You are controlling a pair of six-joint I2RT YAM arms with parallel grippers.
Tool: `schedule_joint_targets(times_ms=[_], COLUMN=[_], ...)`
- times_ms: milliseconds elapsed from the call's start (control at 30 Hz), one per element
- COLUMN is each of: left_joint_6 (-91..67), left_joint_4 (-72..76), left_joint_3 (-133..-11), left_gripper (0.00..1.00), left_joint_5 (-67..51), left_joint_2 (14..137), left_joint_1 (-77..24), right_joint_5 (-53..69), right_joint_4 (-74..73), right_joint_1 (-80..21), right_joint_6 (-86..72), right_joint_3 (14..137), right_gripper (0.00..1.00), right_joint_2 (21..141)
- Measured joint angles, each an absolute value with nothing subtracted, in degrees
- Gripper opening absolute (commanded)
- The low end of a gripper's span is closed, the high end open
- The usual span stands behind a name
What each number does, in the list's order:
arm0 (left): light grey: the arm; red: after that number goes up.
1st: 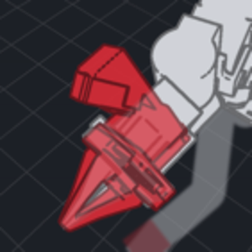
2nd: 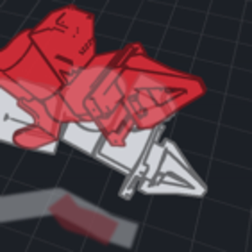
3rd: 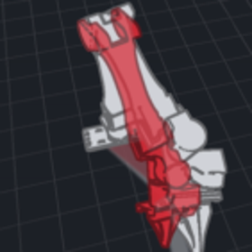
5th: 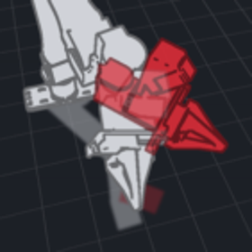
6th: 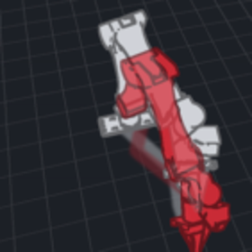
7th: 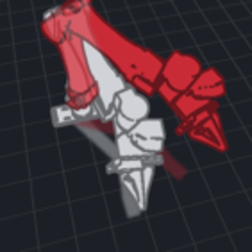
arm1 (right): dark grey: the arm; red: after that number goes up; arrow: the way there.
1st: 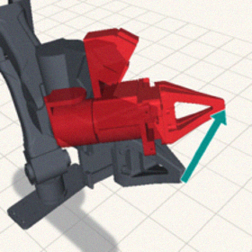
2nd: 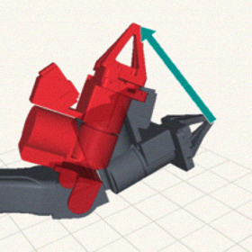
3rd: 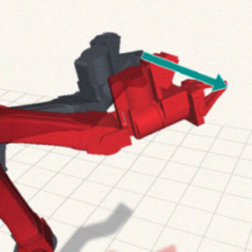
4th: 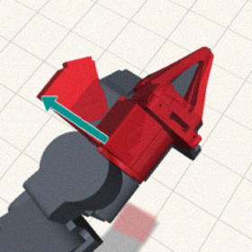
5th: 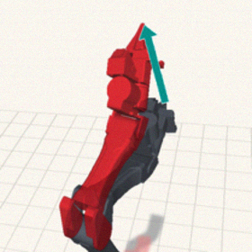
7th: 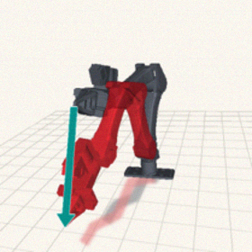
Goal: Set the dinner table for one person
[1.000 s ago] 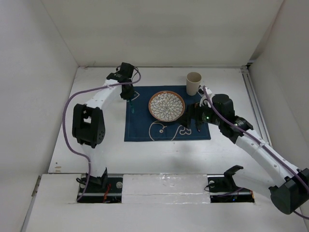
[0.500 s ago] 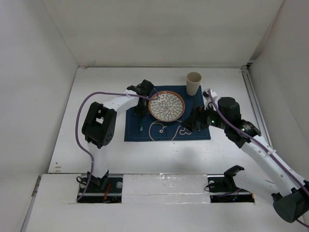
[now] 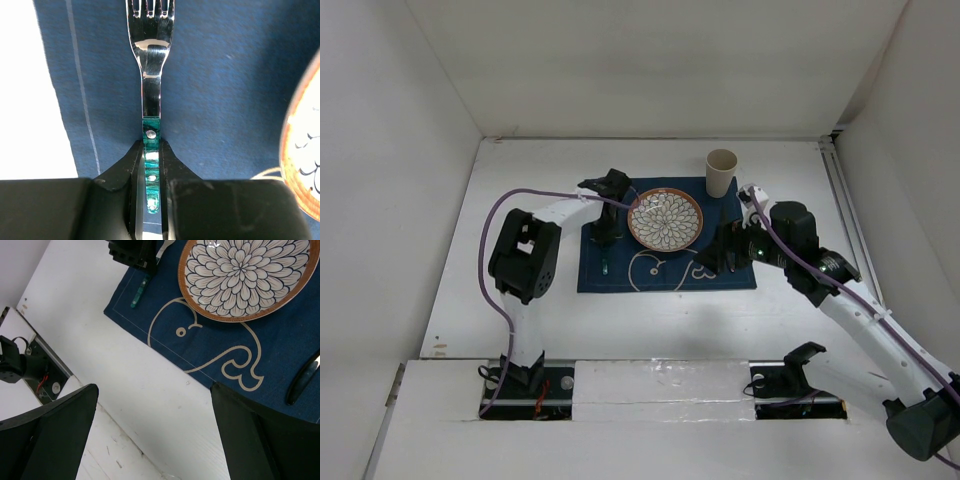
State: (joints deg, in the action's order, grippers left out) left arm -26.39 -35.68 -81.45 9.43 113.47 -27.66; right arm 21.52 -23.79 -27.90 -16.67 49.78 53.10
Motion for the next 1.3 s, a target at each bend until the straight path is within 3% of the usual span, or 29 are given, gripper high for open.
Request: schedule_joint_targets(times_ms=[767,900,933,1067,1167,1200,1300], left_joint_6=[-26.41,-26.39,-26.41,-26.94,-27.97,-28.86,-31.00], left_joint_4=[-35.22,-35.33,-35.35,-35.68,-36.40,-36.51,-37.01], left_joint_3=[-84.38,-84.49,-84.49,-84.49,-84.07,-83.57,-81.69], left_gripper=[0.00,0.16,0.28,0.53,0.93,1.00,1.00], left_joint_5=[7.53,7.51,7.53,7.92,9.91,11.18,15.00], left_joint_2=[115.20,115.79,115.79,115.50,112.64,110.39,99.74], left_joint_1=[-26.04,-26.04,-26.04,-26.04,-26.04,-26.06,-26.17], right_joint_5=[21.67,21.67,21.67,21.30,18.92,17.52,11.57], right_joint_4=[-23.77,-23.79,-23.81,-24.08,-25.63,-26.72,-30.20], right_joint_1=[-28.60,-28.95,-29.02,-29.23,-29.34,-29.34,-29.34], right_joint_6=[-16.67,-16.67,-16.67,-16.67,-16.91,-17.19,-18.24], right_joint_3=[49.76,49.76,49.76,49.78,50.02,50.35,52.14], right_gripper=[1.00,1.00,1.00,1.00,1.00,1.00,1.00], right_joint_2=[53.67,53.67,53.67,53.67,53.36,52.97,49.80])
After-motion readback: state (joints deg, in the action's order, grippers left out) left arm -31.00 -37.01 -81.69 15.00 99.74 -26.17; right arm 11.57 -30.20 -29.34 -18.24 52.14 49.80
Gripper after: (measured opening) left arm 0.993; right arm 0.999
